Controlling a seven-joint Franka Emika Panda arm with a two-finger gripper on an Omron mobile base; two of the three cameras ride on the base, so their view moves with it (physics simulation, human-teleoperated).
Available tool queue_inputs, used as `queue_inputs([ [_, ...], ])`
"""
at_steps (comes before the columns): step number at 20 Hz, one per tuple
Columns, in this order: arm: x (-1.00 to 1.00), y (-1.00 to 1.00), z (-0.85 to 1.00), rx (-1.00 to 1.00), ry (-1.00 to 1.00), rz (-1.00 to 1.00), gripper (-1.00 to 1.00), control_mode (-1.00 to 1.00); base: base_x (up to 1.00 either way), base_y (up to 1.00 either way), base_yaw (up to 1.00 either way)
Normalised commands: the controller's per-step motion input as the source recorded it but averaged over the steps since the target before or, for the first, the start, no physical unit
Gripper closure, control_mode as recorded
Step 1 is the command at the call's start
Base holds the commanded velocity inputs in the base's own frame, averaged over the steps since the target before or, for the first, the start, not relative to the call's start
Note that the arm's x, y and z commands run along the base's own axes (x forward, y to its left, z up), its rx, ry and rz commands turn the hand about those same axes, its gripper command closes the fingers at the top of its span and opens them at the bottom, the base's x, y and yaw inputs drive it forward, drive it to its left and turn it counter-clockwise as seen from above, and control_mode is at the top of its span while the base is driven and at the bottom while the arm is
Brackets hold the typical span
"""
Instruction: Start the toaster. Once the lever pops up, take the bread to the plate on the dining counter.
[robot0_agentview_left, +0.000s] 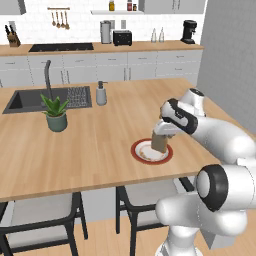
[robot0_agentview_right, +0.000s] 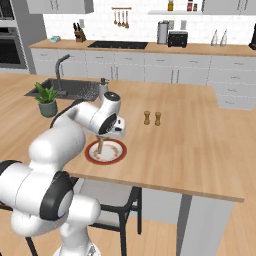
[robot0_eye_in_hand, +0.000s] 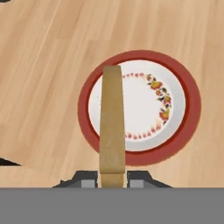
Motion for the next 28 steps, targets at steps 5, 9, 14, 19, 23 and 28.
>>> queue_inputs([
  [5, 0.14, 0.36, -0.10, 0.05, 0.05, 0.00, 1.00, -1.00, 0.00, 0.00, 0.00],
  [9, 0.45, 0.24, -0.20, 0.05, 0.08, 0.00, 1.00, -1.00, 0.00, 0.00, 0.00],
  [14, 0.35, 0.01, -0.02, 0.03, 0.00, 0.00, 1.00, -1.00, 0.00, 0.00, 0.00],
  [19, 0.05, -0.03, -0.10, 0.01, 0.00, 0.00, 1.00, -1.00, 0.00, 0.00, 0.00],
  [23, 0.05, -0.09, -0.27, 0.01, 0.00, 0.00, 1.00, -1.00, 0.00, 0.00, 0.00],
  [28, 0.05, -0.01, -0.34, 0.00, 0.00, 0.00, 1.00, -1.00, 0.00, 0.00, 0.00],
])
